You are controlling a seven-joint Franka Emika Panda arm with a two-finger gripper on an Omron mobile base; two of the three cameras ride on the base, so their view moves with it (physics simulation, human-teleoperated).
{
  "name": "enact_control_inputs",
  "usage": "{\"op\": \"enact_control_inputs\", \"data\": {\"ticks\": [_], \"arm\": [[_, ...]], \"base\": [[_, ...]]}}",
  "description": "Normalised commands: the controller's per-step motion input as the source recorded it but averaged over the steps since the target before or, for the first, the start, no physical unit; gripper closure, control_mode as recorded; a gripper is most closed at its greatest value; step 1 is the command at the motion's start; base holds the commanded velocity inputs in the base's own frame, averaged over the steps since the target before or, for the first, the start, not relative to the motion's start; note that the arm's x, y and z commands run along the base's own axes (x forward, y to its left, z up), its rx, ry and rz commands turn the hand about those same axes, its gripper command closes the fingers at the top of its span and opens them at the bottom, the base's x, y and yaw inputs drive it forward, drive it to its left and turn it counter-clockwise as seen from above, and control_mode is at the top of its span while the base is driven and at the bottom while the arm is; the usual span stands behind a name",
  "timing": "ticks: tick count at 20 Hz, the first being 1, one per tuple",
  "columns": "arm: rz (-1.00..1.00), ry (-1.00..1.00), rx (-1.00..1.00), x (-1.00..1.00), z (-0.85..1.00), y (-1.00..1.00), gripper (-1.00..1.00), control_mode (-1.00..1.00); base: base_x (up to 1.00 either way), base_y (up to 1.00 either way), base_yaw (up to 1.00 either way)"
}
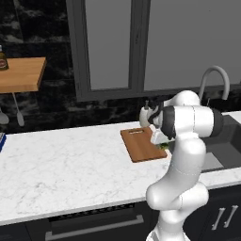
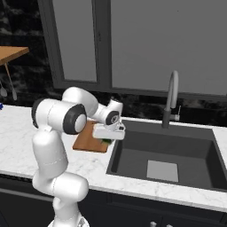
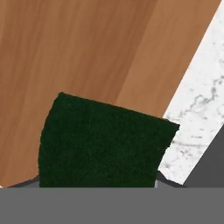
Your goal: Pick up the sponge from the counter and clean the cutting board by briefly scrubbing or pressing down on the cutting board. Once finished, release the sponge.
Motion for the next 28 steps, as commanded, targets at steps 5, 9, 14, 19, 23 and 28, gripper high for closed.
{"op": "enact_control_inputs", "data": {"ticks": [5,9,14,19,23,28], "arm": [[0.01,0.0,0.0,-0.74,0.0,0.0,1.0,-1.0],[0.01,0.0,0.0,-0.85,0.0,0.0,1.0,-1.0],[0.01,-0.01,0.0,-0.69,0.04,0.0,1.0,-1.0],[0.0,-0.02,0.0,-0.21,0.17,0.0,1.0,-1.0],[0.0,0.0,0.0,-0.27,0.0,0.0,1.0,-1.0],[0.0,0.0,0.0,-0.25,-0.05,0.0,1.0,-1.0]], "base": [[0.0,0.0,0.0],[0.0,0.0,0.0],[0.0,0.0,0.0],[0.0,0.0,0.0],[0.0,0.0,0.0],[0.0,0.0,0.0]]}}
